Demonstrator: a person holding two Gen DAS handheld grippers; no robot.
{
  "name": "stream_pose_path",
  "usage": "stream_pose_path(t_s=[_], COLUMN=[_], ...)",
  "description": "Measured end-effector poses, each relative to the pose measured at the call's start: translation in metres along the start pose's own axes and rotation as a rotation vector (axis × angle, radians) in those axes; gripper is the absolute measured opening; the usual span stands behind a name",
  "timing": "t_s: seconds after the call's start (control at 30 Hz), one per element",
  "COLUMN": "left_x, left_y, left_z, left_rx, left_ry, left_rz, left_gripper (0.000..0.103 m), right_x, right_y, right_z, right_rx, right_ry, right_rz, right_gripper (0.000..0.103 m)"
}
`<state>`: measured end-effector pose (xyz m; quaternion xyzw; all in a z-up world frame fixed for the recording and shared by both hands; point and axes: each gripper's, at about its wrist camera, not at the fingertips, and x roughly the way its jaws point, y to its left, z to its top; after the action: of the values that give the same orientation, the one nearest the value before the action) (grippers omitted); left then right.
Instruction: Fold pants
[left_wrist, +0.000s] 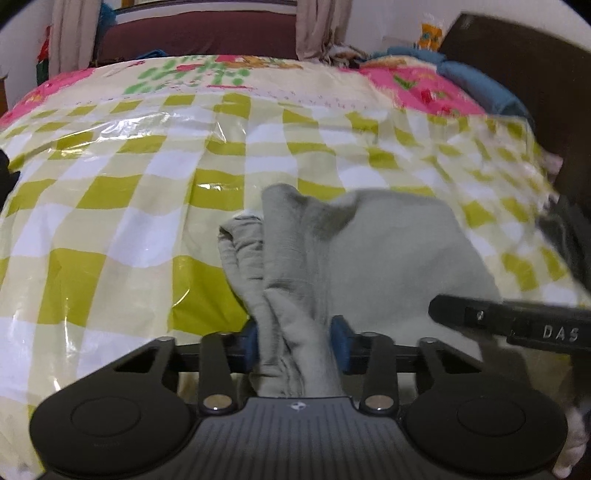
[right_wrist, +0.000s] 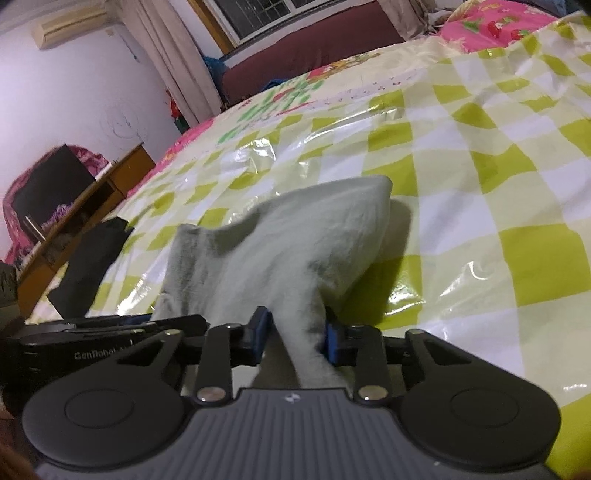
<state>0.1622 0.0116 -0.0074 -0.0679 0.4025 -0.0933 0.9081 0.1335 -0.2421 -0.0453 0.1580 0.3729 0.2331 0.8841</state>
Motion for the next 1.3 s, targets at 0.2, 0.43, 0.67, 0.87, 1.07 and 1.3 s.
stream_pose_path(t_s=[0.2,0.43,0.67,0.87,1.07,1.3], left_x=[0.006,0.014,-0.011,-0.02,-0.011,-0.006], left_y=[0.002,-0.014,-0.006,0.01,0.025,0.027], left_z=[0.001,-0.003,0.004,0.01,0.011,0.009], left_rx=[-0.008,0.103,0.037,-0.03,-0.052,-0.04], left_ry=[0.014,0.043,-0.043,-0.073,-0.054,-0.035], left_rz=[0.006,0.033,-0.037,-0.06,0.008,0.038], left_gripper=[0.046,0.059,0.034,0.033,0.035,0.048], right_x=[0.006,0.016,-0.002,0.003,0.025,0.015], right_y=[-0.001,0.008,0.026,0.03,0.037,0.023], right_z=[0.0,0.001,0.01,0.018,0.021,0.016], right_rx=[0.009,-0.034,-0.001,0.016,-0.028,-0.032], right_ry=[0.021,0.058,0.006,0.012,0.044,0.033], right_rz=[0.001,-0.003,0.041,0.029,-0.023,-0.123], right_gripper=[0.034,0.039,0.019,0.017,0.021,0.035])
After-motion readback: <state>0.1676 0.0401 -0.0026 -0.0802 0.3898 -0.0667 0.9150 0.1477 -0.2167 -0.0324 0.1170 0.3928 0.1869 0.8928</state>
